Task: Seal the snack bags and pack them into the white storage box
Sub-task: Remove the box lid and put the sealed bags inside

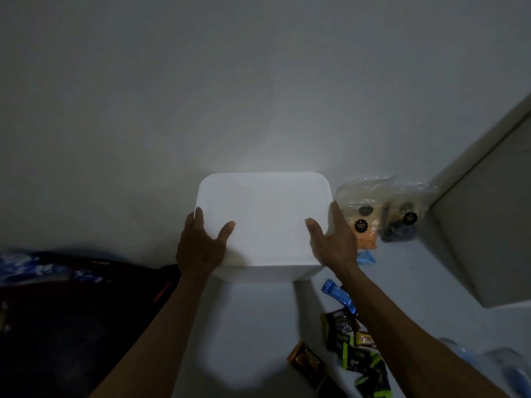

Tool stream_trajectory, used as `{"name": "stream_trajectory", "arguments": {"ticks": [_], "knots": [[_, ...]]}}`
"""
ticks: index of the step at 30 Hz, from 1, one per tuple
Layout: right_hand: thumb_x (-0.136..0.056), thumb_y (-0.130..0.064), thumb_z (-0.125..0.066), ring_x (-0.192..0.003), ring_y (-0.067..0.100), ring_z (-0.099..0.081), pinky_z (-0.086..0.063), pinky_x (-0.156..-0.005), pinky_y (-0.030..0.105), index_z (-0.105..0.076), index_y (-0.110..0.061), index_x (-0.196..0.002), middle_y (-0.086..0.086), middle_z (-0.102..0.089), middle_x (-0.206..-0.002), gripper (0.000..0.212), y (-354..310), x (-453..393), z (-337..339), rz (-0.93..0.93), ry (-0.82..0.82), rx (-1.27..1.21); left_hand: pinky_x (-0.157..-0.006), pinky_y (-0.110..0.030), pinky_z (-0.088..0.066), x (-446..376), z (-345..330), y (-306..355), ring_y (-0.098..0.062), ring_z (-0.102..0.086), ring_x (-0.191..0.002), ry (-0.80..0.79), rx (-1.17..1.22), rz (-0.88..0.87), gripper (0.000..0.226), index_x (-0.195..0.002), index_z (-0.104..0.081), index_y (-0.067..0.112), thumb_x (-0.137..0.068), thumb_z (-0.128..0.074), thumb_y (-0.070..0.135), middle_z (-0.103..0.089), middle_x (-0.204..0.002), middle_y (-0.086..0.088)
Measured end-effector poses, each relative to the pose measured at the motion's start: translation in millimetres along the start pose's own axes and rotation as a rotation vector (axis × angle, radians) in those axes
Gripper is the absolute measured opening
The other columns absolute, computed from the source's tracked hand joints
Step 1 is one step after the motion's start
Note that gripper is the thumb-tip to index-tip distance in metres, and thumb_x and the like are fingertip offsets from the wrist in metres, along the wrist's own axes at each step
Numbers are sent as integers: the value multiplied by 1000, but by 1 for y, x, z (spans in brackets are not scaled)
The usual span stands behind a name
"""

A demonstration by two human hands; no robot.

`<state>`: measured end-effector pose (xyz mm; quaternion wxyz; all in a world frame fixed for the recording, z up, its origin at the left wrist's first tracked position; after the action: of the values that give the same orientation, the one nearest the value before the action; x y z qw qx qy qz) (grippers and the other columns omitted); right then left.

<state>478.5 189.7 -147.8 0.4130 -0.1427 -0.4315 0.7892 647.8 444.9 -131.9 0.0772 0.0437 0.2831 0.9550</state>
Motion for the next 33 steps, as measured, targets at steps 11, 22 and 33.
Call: {"name": "stream_trajectory", "arguments": {"ticks": [11,22,33], "knots": [[-91,-50,-62,-146,23,-29,-27,-115,36,-21,-19,-156,1,-29,-160,84,-35,17,27,57,35,-48,-114,-42,-30,16,33,6,-29,-33,-142,36,125,-41,106,-152,-28,15,-71,-67,71,-31,-157,-9],[-89,-46,-67,-142,12,-35,-24,-106,18,-39,-20,-150,-4,-38,-155,72,-32,174,51,96,78,-170,-109,-53,-32,137,110,-32,-32,-22,-145,-5,-43,-154,105,-152,-25,26,-70,-52,85,-15,-162,-6],[-91,-50,-63,-141,21,-38,-34,-115,44,-39,-19,-150,7,-41,-153,71,81,330,-26,-43,-77,-18,-96,-51,-48,265,66,-192,-40,-45,-126,-111,-146,-65,102,-142,-45,18,-68,-50,86,-37,-147,-15]]}}
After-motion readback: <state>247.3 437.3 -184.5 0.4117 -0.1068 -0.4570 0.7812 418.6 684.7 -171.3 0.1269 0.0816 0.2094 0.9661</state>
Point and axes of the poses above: each hand's wrist, its own x-axis away from the middle knuckle, its own z-axis out of the back of the hand, y = z × x, the point moved 6 cm from there along -x, towards the middle knuckle
